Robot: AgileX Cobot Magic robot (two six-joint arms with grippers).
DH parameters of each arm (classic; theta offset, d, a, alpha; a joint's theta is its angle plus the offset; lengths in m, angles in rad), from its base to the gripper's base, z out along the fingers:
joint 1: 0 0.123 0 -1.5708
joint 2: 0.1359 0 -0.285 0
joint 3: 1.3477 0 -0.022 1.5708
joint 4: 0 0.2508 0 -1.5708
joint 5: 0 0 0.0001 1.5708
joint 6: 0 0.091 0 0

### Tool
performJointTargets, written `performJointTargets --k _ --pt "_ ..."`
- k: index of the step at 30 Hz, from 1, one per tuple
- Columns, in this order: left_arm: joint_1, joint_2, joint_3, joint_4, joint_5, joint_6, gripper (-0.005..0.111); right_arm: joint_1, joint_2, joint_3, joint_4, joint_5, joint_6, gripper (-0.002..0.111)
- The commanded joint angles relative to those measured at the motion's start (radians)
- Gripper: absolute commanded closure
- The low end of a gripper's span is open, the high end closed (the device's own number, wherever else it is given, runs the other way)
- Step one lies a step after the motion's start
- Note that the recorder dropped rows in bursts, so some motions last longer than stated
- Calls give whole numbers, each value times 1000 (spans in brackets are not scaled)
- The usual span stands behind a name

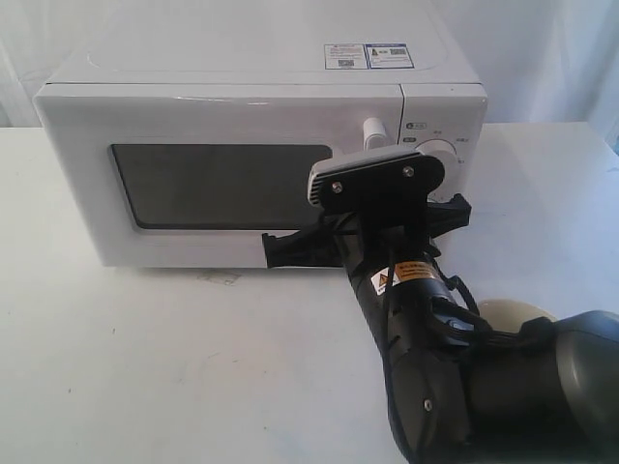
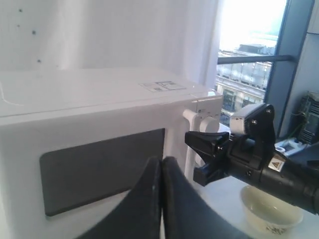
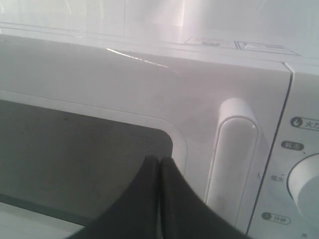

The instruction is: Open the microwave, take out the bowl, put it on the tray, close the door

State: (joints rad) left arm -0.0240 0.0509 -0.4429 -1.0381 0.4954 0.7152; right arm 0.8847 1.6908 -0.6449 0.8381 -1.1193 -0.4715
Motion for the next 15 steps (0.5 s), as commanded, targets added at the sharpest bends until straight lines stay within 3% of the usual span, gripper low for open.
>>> performJointTargets --k 1,8,12,15 --pt "5 -29 4 -4 -58 -8 107 3 -7 5 3 -3 4 108" --pt "9 -50 11 29 -56 -23 107 3 -7 5 3 -3 4 108" --pt "35 -51 101 79 -176 -38 107 3 -7 5 3 -3 4 108" --pt "41 -51 213 183 -290 -177 107 3 -7 5 3 -3 4 108"
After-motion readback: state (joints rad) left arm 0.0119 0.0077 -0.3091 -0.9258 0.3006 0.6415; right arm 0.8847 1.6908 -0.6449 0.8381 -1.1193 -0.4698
